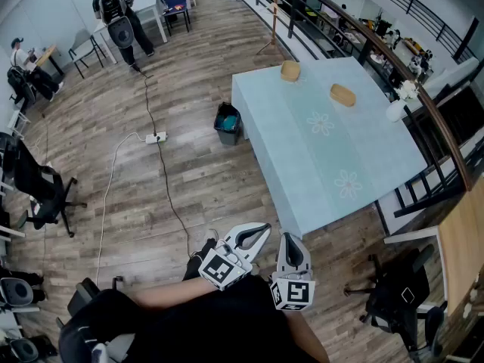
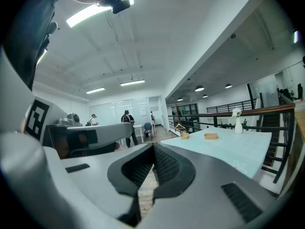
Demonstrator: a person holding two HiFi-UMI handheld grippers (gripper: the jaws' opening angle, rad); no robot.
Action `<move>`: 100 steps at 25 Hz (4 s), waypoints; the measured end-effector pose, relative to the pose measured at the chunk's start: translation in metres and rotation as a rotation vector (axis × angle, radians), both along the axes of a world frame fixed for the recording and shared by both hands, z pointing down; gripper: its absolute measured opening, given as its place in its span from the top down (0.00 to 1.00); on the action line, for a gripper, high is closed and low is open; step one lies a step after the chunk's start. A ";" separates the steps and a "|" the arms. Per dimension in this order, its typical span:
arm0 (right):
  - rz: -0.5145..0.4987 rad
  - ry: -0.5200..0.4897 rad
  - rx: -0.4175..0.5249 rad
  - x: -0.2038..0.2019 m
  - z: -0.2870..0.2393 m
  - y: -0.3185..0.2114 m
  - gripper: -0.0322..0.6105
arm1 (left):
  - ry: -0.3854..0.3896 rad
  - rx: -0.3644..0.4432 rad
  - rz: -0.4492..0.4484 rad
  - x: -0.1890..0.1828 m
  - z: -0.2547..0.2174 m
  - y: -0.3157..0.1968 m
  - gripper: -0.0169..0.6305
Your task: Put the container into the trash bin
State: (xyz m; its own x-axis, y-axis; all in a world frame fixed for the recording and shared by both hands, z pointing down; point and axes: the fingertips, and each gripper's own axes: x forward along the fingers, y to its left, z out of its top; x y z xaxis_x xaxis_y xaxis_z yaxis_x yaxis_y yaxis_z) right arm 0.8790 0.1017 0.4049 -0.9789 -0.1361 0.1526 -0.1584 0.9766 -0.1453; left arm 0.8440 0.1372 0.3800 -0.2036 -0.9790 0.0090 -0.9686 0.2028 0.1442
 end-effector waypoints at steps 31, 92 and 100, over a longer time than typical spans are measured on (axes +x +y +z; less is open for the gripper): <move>-0.133 0.031 0.118 -0.275 -0.013 0.165 0.90 | 0.088 0.043 -0.003 -0.260 0.003 0.153 0.95; -0.072 0.156 -0.137 -0.667 0.072 -0.158 0.89 | 0.078 -0.049 -0.132 -0.694 0.041 -0.113 0.95; 0.080 0.293 -0.158 -0.727 0.095 -0.186 0.89 | 0.136 -0.030 -0.048 -0.769 0.048 -0.128 0.95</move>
State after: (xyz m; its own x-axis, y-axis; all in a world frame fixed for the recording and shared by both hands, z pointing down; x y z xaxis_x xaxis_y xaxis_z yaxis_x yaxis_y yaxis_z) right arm 0.1515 -0.0845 0.5000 -0.8778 -0.1627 0.4507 -0.2905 0.9287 -0.2306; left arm 0.0752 0.0093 0.4283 -0.2448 -0.9672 0.0684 -0.9298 0.2541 0.2663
